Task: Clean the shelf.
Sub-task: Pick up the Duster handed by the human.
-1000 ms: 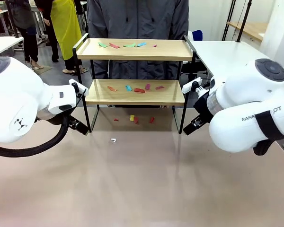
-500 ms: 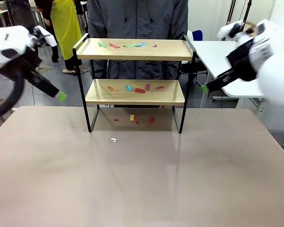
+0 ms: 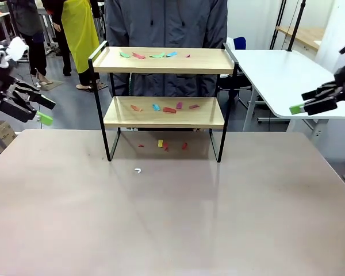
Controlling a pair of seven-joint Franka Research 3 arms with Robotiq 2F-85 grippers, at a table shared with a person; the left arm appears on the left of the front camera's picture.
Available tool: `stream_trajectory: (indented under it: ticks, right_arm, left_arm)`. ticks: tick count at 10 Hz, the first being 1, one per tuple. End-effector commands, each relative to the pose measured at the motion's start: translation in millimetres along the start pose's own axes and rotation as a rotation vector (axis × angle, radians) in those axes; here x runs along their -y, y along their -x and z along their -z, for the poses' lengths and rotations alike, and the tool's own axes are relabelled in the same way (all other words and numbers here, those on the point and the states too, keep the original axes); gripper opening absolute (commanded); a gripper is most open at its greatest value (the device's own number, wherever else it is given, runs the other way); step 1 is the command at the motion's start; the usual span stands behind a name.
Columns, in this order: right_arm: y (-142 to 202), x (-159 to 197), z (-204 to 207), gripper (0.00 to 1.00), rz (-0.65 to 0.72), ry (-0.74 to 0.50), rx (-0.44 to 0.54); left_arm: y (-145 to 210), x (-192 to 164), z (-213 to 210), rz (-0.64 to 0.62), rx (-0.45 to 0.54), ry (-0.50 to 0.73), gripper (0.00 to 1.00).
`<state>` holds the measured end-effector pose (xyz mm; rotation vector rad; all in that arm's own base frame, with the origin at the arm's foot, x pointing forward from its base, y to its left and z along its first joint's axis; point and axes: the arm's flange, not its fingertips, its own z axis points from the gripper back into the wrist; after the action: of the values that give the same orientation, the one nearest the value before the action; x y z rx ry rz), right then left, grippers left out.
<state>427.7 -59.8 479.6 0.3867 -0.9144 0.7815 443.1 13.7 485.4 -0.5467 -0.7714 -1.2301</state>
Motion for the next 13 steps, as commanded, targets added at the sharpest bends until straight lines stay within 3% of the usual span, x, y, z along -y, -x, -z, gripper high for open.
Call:
stream_trajectory:
  ticks: [1,2,7,9,10,13]
  right_arm:
    - [8.1,32.7,27.1,1.0,0.045,-0.059,0.069]
    - [0.0,0.0,0.0,1.0,0.0,0.0,0.0]
    - [-1.3,4.9,1.9,1.0,-0.022,-0.004,0.003]
    - [22.2,73.9,10.0,1.0,-0.027,-0.097,0.119]
    - [37.1,96.0,13.4,1.0,-0.033,-0.141,0.17]
    - [70.8,149.4,31.6,1.0,-0.061,-0.193,0.325]
  left_arm:
    - [19.5,-36.4,12.4,-0.037,0.103,0.081,1.0]
    - [0.0,0.0,0.0,0.0,0.0,0.0,1.0]
    - [2.4,-7.8,3.0,0.009,-0.014,0.002,1.0]
    - [41.2,-75.8,11.5,-0.01,0.113,0.092,1.0]
    - [61.7,-91.0,20.8,0.028,0.218,0.115,1.0]
    - [116.1,-139.2,38.3,0.095,0.379,0.221,1.0]
